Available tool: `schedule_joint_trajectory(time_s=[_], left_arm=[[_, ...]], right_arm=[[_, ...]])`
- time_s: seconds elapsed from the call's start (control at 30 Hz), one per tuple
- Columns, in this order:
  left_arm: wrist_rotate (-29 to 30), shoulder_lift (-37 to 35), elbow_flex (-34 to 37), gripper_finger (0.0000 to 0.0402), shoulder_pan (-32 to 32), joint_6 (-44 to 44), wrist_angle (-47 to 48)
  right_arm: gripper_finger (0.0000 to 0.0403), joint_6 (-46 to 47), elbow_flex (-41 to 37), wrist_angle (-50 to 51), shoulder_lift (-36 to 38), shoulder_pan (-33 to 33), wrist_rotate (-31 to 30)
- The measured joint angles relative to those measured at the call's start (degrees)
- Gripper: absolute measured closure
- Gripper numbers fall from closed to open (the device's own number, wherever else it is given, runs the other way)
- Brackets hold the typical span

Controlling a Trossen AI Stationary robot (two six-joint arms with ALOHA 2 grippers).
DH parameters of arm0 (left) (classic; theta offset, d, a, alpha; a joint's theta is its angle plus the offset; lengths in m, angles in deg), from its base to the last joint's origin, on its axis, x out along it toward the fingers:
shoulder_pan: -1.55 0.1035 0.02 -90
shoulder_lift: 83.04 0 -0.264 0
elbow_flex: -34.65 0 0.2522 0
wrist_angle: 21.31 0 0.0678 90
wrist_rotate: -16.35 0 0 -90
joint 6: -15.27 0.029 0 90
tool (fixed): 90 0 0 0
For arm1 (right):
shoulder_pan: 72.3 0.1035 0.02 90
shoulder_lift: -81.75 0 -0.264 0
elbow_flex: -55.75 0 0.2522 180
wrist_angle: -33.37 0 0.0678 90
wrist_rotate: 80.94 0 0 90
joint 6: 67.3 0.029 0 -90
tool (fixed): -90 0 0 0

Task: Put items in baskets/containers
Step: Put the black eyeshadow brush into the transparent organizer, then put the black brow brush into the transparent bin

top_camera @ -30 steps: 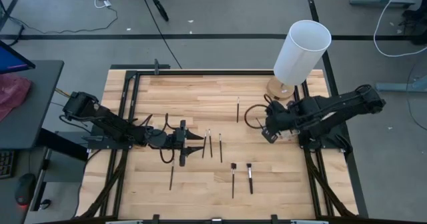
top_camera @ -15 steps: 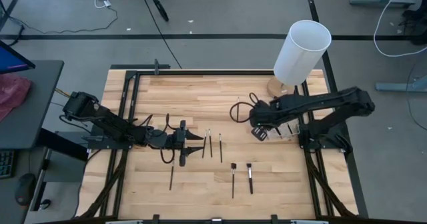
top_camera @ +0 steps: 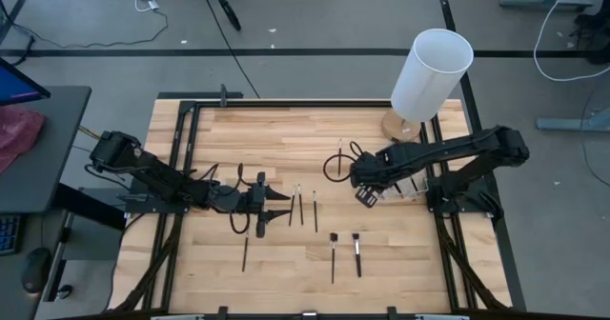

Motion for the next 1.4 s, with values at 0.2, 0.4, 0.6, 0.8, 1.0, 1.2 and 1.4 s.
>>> schedule_joint_trajectory(time_s=[0.2, 0.4, 0.6, 0.8, 1.0, 1.2, 1.4], left_arm=[[0.01, 0.00, 0.04, 0.0220, 0.02, 0.04, 0.78], [0.01, 0.00, 0.04, 0.0220, 0.04, 0.07, 0.78], [0.01, 0.00, 0.04, 0.0220, 0.04, 0.07, 0.75], [0.01, 0.00, 0.04, 0.0220, 0.04, 0.04, 0.75], [0.01, 0.00, 0.04, 0.0220, 0.04, 0.02, 0.75], [0.59, 0.00, 0.04, 0.0220, 0.04, 0.00, 0.73], [0.60, 0.00, 0.04, 0.0220, 0.04, 0.00, 0.71]], right_arm=[[0.0375, 1.51, -2.51, -1.87, 0.04, 0.00, 0.65], [0.0356, 1.61, -2.53, -1.90, 0.04, 0.00, 0.65], [0.0326, 2.64, -2.53, -1.88, 0.04, -0.46, 0.58], [0.0275, 1.99, -2.53, -1.84, 0.04, -0.46, -3.24], [0.0245, 2.12, -1.60, -1.17, 0.04, 0.36, -3.24], [0.0249, 4.17, 3.91, -1.09, 0.04, 4.28, -4.24], [0.0268, 9.42, 9.30, -2.42, 0.06, 11.74, -12.16]])
